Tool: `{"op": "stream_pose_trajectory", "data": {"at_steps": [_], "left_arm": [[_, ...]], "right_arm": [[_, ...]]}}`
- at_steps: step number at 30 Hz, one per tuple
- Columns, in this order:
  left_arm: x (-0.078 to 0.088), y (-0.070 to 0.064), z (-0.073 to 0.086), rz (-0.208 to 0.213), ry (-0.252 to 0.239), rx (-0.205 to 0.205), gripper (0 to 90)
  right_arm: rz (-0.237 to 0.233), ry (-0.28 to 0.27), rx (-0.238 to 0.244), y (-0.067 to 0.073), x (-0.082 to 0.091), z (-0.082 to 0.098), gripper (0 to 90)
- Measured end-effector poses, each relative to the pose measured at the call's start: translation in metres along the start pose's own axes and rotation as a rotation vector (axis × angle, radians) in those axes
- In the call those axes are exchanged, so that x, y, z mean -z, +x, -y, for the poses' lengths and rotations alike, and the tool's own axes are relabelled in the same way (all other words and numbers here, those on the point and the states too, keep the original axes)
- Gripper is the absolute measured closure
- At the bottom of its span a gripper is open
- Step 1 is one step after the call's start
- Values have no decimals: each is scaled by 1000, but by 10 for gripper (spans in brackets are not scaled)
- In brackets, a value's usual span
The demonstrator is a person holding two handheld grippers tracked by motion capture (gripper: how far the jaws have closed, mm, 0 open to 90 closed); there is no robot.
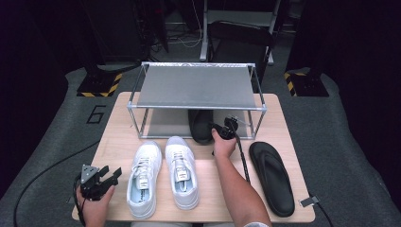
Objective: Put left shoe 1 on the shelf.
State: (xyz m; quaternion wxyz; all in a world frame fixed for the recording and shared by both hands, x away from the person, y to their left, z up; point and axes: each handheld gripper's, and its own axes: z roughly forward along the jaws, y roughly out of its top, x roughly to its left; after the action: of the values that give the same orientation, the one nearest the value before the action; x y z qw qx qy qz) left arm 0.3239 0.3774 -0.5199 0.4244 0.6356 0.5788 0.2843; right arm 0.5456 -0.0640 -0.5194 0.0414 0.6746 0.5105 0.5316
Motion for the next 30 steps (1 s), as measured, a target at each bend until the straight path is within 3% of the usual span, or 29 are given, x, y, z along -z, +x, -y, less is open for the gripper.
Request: {"op": "stream_pose_trajectory", "data": {"at_steps": [2, 4, 6, 7, 10, 11, 14, 19, 23, 24, 26, 27, 30], "left_arm": [[1, 1, 0, -1, -5, 5, 422], [1, 1, 0, -2, -2, 7, 421], [1, 0, 1, -3, 4, 1, 422], [1, 0, 1, -2, 3, -1, 421], [0, -2, 2, -4, -5, -5, 422], [0, -2, 1, 1, 3, -7, 422], [0, -1, 1, 1, 7, -7, 422], [0, -1, 2, -4, -6, 0, 421], [1, -1, 2, 1, 6, -6, 422], [0, -1, 2, 2, 4, -6, 421], [0, -2, 2, 2, 6, -6, 422], [0, -1, 2, 2, 8, -8, 422], [0, -1, 2, 0, 8, -6, 422]], "right_arm": [[17, 9, -4, -1, -1, 0, 675], [11, 17, -40, 0, -2, 0, 675], [1, -17, -9, -3, -5, -1, 675], [-10, 4, -45, 0, -4, -1, 674], [0, -16, 11, 3, -11, -2, 673], [-40, -16, 28, 4, -12, -2, 672], [9, -17, 26, 5, -16, 0, 668], [3, 14, -53, 4, -17, 2, 657], [1, 24, -61, 3, -17, 1, 618], [1, -4, -15, 0, -19, 1, 599], [-3, 7, -29, 1, -17, 1, 578], [5, -8, -1, 4, -16, 1, 555], [8, -12, 19, 5, -14, 0, 549]]}}
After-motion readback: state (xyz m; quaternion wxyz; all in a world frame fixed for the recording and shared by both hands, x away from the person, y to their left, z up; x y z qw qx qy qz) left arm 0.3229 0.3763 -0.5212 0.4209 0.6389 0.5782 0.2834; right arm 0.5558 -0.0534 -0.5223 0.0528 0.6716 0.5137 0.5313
